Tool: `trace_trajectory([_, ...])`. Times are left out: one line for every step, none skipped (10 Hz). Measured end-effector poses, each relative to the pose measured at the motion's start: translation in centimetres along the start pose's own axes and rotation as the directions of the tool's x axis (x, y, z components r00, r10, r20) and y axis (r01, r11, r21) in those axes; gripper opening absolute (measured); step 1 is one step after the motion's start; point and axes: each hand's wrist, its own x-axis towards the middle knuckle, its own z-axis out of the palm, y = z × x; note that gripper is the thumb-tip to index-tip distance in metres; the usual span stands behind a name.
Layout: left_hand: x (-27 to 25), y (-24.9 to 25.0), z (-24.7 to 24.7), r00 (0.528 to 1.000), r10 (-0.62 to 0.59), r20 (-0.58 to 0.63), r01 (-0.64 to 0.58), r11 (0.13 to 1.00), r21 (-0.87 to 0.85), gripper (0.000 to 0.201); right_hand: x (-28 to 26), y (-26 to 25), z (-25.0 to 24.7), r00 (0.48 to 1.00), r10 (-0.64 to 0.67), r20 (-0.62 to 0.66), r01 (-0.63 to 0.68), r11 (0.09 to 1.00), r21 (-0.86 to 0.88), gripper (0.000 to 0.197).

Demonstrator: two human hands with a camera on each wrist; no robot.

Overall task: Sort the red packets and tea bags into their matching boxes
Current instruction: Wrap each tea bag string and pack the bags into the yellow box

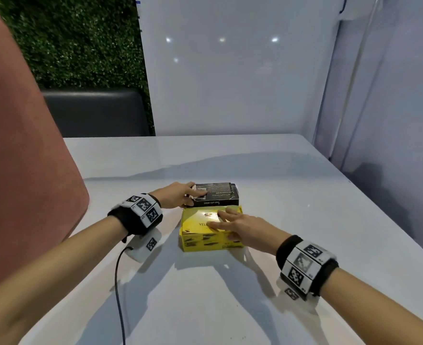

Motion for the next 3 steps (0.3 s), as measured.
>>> trace_trajectory([-0.3,0.2,-0.2,1.0,-0.003,0.009,0.003,1.0,0.009,0.052,0.6,0.6,0.1,1.0,0.007,0.011,-0.007,1.0,0.01,0.058])
trace_trajectory([-1.2,0.6,0.0,1.0,-0.022,0.001,0.022,0.996,0.086,0.054,0.5,0.6,0.0,1.0,0.023,0.019,-0.024,0.996,0.085,0.066])
trace_trajectory([-2.7,1.5,-0.6,0.997,-0.024,-0.078,0.027,0.999,0.042,0.054,-0.2,0.6,-1.5,0.995,0.094,-0.04,-0.087,0.984,0.154,0.063])
